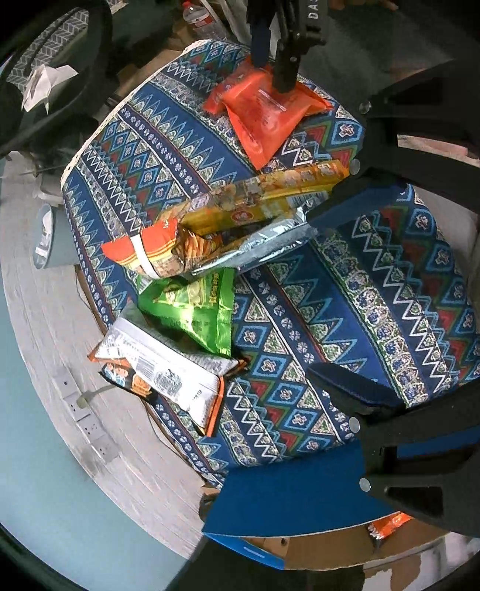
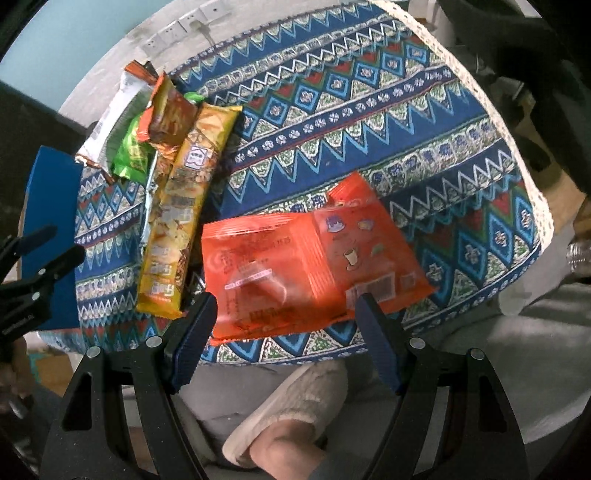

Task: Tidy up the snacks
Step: 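Move both tools back over the snack pile toward the red-orange pouch, then grasp the red-orange pouch with the right tool while the left tool grasps the white-and-orange bag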

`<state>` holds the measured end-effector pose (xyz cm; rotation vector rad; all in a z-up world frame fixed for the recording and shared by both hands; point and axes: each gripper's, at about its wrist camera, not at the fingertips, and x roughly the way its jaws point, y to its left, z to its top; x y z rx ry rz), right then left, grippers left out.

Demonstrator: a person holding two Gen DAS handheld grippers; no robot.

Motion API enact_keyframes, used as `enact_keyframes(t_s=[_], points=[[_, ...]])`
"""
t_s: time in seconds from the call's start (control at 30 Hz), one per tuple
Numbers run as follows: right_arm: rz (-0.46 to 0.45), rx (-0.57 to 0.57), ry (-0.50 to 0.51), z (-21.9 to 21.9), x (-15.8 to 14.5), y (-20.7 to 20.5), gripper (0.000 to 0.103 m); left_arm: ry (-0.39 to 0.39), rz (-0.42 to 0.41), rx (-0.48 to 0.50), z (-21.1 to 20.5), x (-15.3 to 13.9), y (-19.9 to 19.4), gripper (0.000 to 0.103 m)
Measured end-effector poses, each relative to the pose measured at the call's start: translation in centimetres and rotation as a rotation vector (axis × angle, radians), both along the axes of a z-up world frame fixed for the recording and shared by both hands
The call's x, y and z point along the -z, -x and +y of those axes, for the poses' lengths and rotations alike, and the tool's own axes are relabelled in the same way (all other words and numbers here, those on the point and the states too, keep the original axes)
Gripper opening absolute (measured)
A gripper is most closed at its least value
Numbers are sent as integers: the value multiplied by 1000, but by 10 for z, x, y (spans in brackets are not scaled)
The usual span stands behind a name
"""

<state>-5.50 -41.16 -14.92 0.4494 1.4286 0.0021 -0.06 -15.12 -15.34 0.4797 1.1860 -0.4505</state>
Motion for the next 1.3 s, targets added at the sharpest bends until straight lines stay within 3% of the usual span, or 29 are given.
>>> enact_keyframes(t_s=[0.57, 1.3], points=[[47, 109, -29, -44, 36, -50, 78, -7, 55, -29, -10, 20, -24, 77], [52, -121, 205, -58, 48, -147, 80, 25, 121, -93, -15, 35, -62, 78]])
